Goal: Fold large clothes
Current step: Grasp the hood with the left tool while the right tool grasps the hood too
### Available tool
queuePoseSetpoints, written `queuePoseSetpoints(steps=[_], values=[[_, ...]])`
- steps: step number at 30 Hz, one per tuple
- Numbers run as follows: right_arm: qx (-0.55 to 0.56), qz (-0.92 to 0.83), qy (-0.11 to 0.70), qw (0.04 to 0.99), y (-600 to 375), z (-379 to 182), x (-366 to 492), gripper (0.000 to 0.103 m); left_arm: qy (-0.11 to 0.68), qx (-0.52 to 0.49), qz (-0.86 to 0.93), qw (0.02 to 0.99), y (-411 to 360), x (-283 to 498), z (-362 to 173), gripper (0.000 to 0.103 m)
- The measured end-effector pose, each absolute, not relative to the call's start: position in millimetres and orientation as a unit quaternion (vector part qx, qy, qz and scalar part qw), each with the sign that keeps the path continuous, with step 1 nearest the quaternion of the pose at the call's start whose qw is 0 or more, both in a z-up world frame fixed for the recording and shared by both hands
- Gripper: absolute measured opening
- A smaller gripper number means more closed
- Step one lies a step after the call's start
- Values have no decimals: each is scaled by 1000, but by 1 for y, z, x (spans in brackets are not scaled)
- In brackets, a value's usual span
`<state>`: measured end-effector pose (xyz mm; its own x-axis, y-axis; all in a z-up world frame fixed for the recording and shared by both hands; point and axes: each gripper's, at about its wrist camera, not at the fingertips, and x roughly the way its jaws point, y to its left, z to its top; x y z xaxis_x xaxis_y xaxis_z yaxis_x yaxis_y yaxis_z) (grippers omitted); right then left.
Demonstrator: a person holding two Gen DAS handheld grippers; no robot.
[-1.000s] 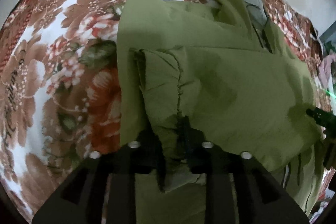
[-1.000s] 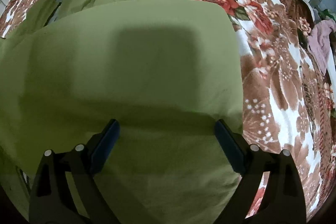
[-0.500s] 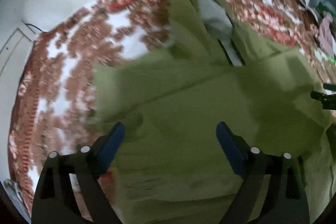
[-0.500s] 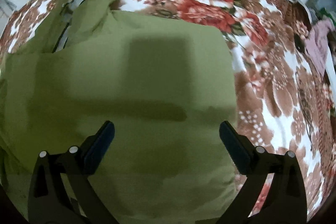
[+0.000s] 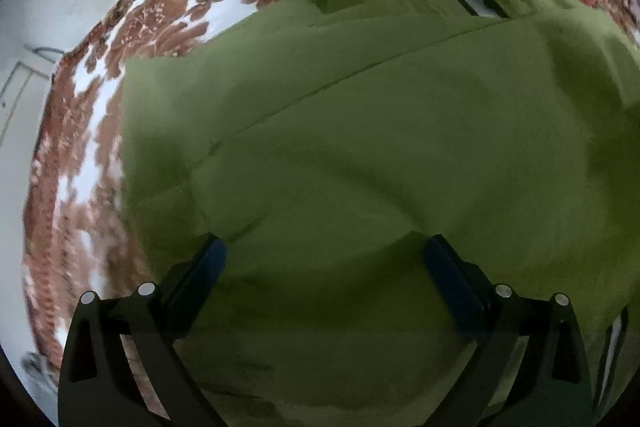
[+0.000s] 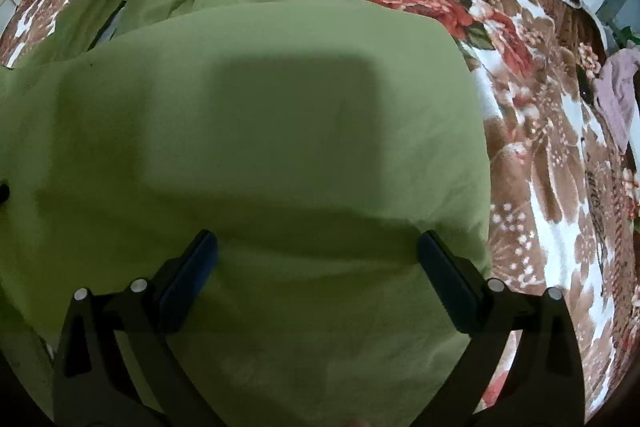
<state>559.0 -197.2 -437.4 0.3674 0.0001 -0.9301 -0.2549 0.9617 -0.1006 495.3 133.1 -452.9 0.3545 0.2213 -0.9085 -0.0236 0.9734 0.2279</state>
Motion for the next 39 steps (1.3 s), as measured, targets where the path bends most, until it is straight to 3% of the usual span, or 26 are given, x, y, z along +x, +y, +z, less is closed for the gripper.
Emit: queuePoseSetpoints(steps=[8,13,19,39], values=[[-54,94,543,833,-194,-377,606,98,517,42,55,853,158,534,-377,98],[-63,122,535,834,-168,-352,642,98,512,-53,41,856,193,583,-362,98],[-104,168,500,844,-120,-322,701,98,500,-43,32,865,203,640,-349,97],[-48,268,527,805,-39,-380,842,98,476,-30,-30,878,194,796,-377,97]])
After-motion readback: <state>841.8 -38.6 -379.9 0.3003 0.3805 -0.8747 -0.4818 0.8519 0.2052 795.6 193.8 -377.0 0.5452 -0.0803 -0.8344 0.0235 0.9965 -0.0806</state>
